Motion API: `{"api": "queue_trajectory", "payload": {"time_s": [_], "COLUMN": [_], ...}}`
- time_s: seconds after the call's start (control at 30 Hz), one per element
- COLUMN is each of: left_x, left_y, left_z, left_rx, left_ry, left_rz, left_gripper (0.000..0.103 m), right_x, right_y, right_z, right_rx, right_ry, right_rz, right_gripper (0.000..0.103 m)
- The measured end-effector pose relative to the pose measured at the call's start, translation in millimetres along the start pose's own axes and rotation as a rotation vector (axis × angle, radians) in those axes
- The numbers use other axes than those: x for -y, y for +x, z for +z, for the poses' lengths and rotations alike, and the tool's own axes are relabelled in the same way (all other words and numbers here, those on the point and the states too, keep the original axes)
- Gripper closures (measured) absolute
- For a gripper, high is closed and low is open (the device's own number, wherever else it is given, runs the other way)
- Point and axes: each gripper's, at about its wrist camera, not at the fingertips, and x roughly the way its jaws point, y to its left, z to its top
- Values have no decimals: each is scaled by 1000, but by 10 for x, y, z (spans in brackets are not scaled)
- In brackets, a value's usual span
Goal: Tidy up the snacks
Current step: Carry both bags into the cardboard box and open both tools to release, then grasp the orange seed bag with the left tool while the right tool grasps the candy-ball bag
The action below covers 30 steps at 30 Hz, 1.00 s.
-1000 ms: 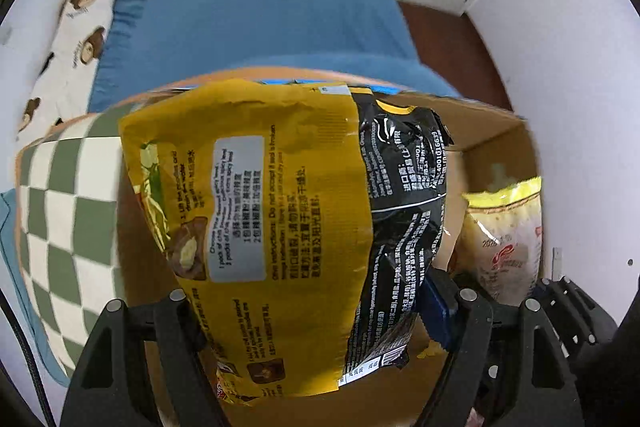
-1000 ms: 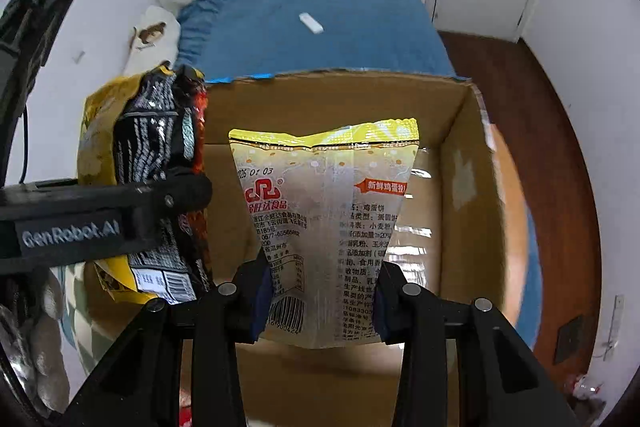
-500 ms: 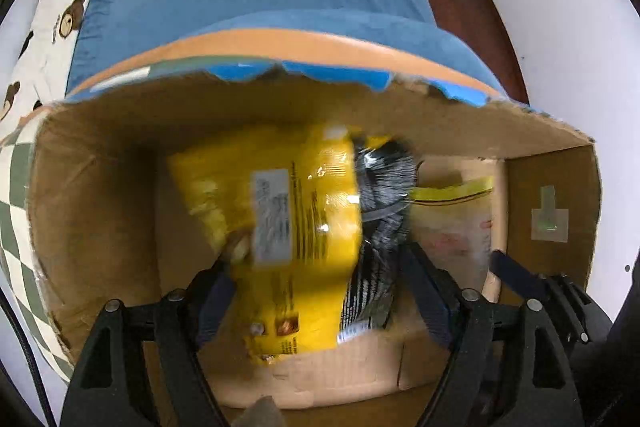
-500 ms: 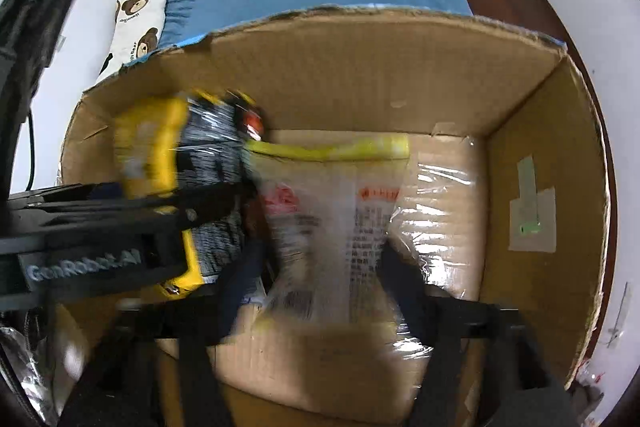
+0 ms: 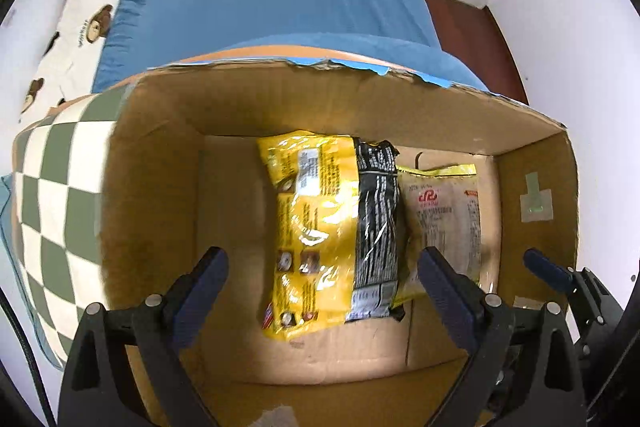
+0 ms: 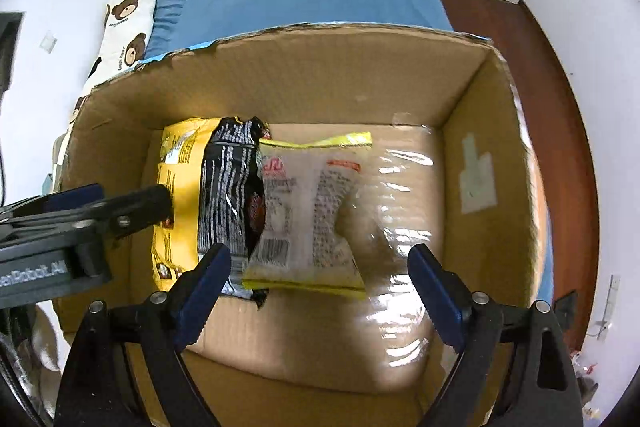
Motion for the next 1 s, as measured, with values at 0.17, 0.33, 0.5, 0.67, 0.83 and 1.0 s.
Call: {"api": "queue_trajectory", "payload": {"time_s": [0.17,0.33,0.5,0.67,0.83,1.0], "left_x": [-2,35,60,76,95,54], "left_y": [-262,-533,-828,-1096,-1363,-1560], "left_z": [-246,-495,-802,-1077,-1315,-1528], "left_rx": [97,199,275,338,405,444], "left_ry": [10,27,50,62,68,63], "left_rz": [29,69,78,72,64,50], "left_gripper": [6,6,6,6,6,6], "right_x": [18,-50,-84,-124,-178,-205], "right_y": [-256,-505,-872,-1232,-1584,-1850], "right_z": [-215,-451,-722,-959,-1188,-1408], "right_rx": [42,118,199,268,340,379], "right_ry": [5,3,-10,-18,-24,-9], "right_rz": [0,0,-13,-17,-30,-9], "right_gripper": [11,11,11,11,11,11]}}
